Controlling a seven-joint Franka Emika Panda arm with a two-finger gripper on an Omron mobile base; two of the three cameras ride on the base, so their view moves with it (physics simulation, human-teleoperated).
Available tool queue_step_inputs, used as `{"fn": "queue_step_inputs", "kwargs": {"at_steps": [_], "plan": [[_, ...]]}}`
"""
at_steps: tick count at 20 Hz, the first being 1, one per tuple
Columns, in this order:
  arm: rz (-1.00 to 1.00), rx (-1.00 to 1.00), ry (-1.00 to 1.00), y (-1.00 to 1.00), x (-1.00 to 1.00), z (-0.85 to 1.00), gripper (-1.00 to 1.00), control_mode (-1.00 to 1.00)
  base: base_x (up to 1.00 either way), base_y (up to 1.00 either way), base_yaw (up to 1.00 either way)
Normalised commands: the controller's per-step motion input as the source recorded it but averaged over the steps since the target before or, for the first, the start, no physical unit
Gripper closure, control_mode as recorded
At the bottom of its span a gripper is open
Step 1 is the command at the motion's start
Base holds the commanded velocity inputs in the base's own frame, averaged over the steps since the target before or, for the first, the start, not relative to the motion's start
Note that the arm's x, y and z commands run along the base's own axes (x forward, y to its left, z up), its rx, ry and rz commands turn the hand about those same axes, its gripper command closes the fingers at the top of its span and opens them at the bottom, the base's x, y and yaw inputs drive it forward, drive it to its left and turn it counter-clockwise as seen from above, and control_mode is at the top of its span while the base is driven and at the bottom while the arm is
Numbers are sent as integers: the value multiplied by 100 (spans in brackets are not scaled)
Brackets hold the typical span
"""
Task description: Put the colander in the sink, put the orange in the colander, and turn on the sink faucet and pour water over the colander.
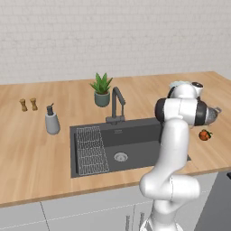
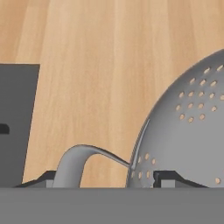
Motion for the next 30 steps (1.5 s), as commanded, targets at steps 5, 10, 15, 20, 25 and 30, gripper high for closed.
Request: {"fn": "queue_step_inputs", "kwargs": {"at_steps": [5, 10, 15, 20, 25, 30], "plan": [[9, -3, -9, 12, -23, 23, 100, -100, 0, 0, 0], [17, -5, -15, 34, -33, 37, 100, -100, 0, 0, 0], [26, -6, -11, 52, -32, 32, 100, -100, 0, 0, 0], [37, -5, -13, 41, -24, 22, 100, -100, 0, 0, 0], [53, -2, -9, 28, -5, 15, 100, -100, 0, 0, 0], [55, -4, 0, 43, -45, 6, 100, -100, 0, 0, 0]]}}
